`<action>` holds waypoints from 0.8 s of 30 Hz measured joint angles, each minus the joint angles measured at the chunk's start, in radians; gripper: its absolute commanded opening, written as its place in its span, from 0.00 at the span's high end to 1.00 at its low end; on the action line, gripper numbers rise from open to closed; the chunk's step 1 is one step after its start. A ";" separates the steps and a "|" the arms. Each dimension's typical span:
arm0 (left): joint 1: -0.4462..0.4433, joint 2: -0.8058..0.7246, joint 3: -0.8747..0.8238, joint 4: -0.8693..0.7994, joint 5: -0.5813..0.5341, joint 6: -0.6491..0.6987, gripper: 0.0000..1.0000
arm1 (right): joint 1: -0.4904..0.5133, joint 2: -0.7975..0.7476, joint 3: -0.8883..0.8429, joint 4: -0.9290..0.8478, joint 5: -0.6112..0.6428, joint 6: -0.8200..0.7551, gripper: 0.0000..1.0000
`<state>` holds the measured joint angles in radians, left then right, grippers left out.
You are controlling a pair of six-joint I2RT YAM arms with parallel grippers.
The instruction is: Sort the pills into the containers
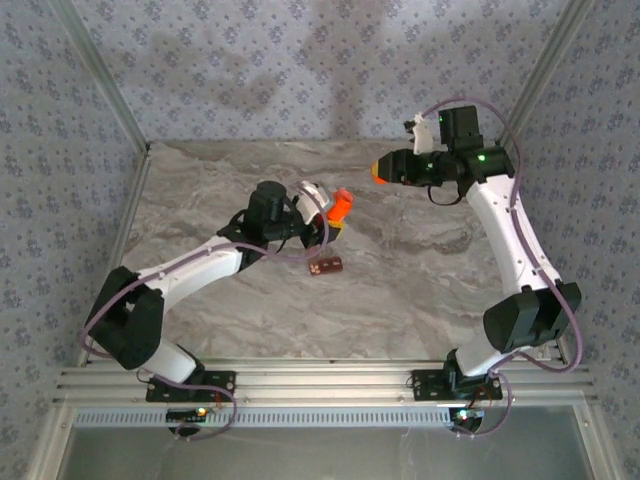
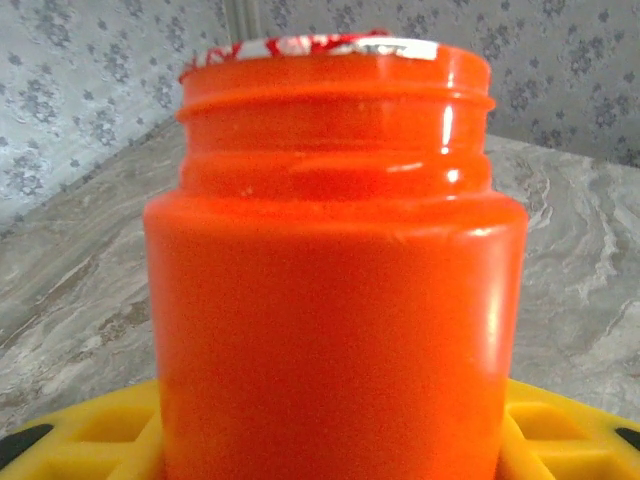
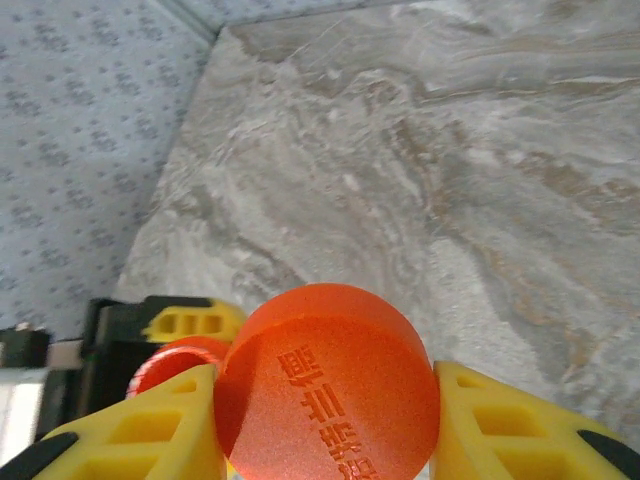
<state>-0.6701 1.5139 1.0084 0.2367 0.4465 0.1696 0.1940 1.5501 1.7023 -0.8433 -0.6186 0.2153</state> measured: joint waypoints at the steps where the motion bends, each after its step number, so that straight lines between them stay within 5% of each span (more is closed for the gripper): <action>1: 0.000 0.008 0.008 -0.007 0.004 0.006 1.00 | 0.000 0.000 -0.003 -0.002 -0.020 -0.003 0.56; 12: -0.016 0.051 0.050 -0.049 0.040 0.063 1.00 | 0.000 0.002 -0.014 -0.070 -0.178 -0.089 0.56; 24: -0.018 0.056 0.072 -0.103 0.063 0.117 1.00 | 0.056 0.040 -0.024 -0.132 -0.191 -0.160 0.57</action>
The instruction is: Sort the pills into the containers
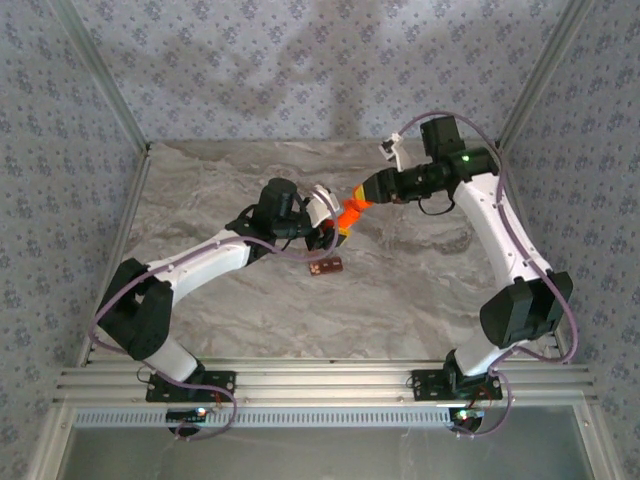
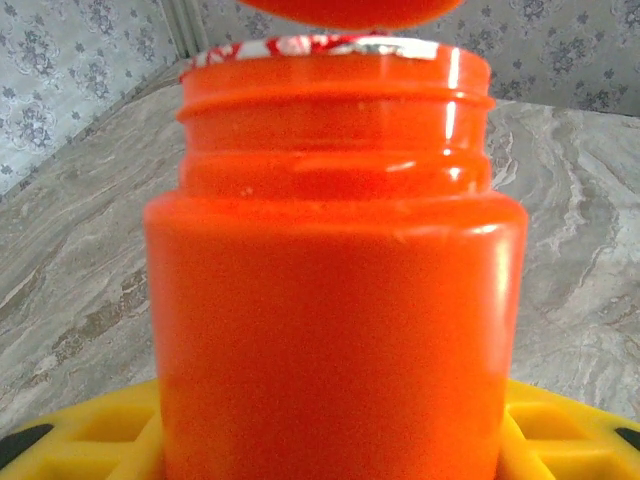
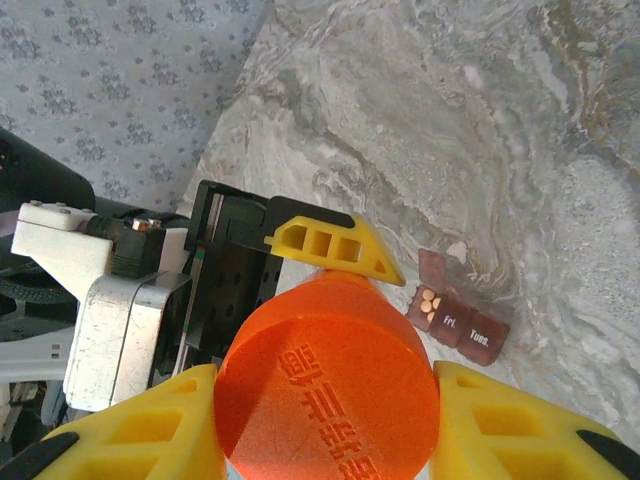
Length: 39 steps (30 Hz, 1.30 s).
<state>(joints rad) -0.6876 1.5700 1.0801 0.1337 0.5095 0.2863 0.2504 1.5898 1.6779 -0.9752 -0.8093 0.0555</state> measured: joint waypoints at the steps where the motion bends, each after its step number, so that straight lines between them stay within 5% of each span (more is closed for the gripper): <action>1: 0.000 0.000 0.002 -0.003 0.001 0.002 1.00 | 0.003 0.002 0.000 -0.002 0.000 -0.003 0.57; 39: -0.001 -0.005 0.031 -0.136 0.007 0.099 1.00 | 0.040 0.066 -0.018 -0.090 -0.037 -0.129 0.60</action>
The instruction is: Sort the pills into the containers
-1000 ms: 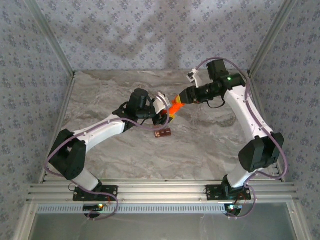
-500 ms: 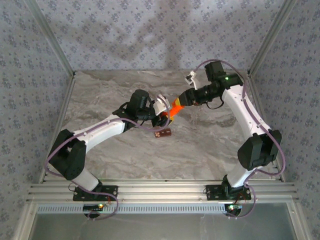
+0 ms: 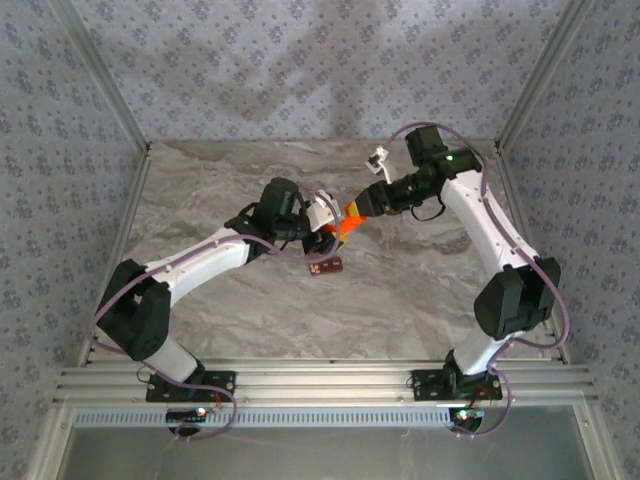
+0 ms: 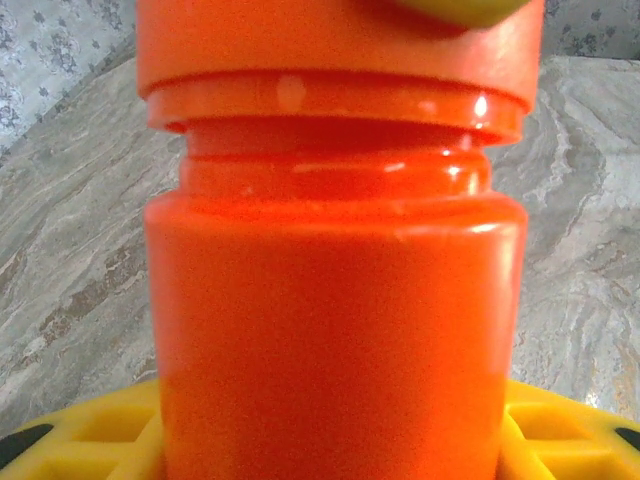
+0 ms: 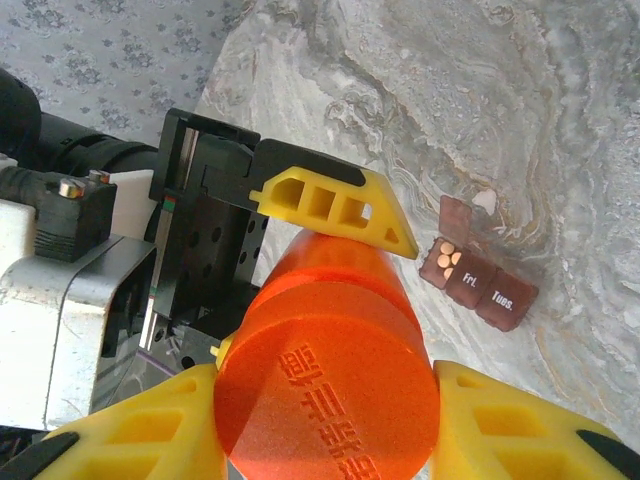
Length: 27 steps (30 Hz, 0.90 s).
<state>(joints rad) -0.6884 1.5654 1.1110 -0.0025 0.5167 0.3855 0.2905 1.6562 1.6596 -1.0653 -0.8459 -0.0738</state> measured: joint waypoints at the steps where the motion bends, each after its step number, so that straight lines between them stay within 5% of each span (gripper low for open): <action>1: 0.000 0.000 0.002 -0.009 0.000 0.005 1.00 | 0.000 0.004 0.000 -0.002 -0.004 -0.002 0.60; 14: 0.002 0.000 0.005 -0.079 -0.047 0.022 1.00 | 0.026 0.055 -0.004 0.007 -0.003 0.029 0.61; 27: 0.002 0.000 -0.052 -0.019 -0.183 -0.012 1.00 | 0.071 0.045 -0.098 0.231 0.061 0.399 0.58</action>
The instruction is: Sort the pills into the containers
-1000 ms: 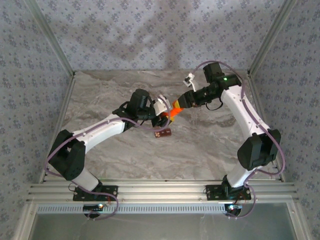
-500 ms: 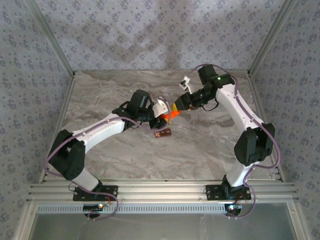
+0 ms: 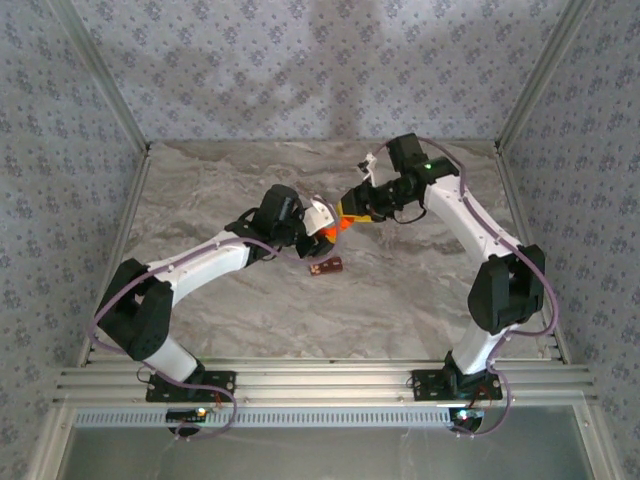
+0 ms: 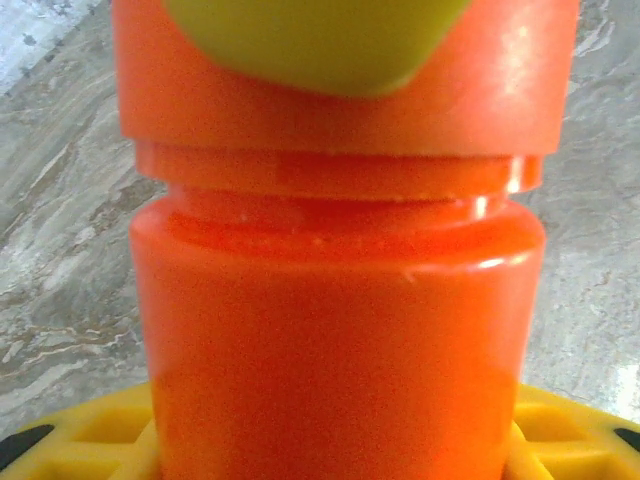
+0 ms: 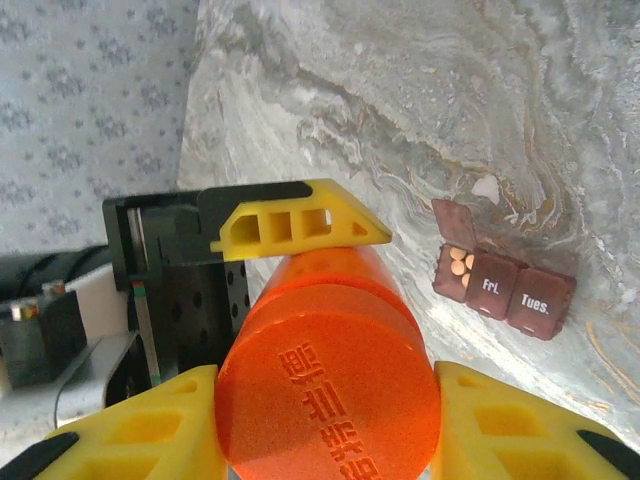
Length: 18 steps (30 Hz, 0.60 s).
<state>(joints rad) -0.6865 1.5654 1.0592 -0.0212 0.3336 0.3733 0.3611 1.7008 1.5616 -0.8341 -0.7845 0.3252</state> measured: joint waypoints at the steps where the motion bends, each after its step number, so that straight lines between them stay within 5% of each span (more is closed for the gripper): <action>1: 0.000 0.000 -0.002 0.006 -0.009 -0.001 1.00 | 0.002 -0.001 -0.002 0.011 0.005 0.024 0.58; 18: -0.010 0.000 -0.061 0.337 -0.069 -0.124 1.00 | -0.004 -0.030 0.097 0.040 0.063 0.158 0.40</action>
<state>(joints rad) -0.6964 1.5654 0.9977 0.3161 0.2642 0.2493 0.3573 1.6707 1.6581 -0.7940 -0.7219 0.4828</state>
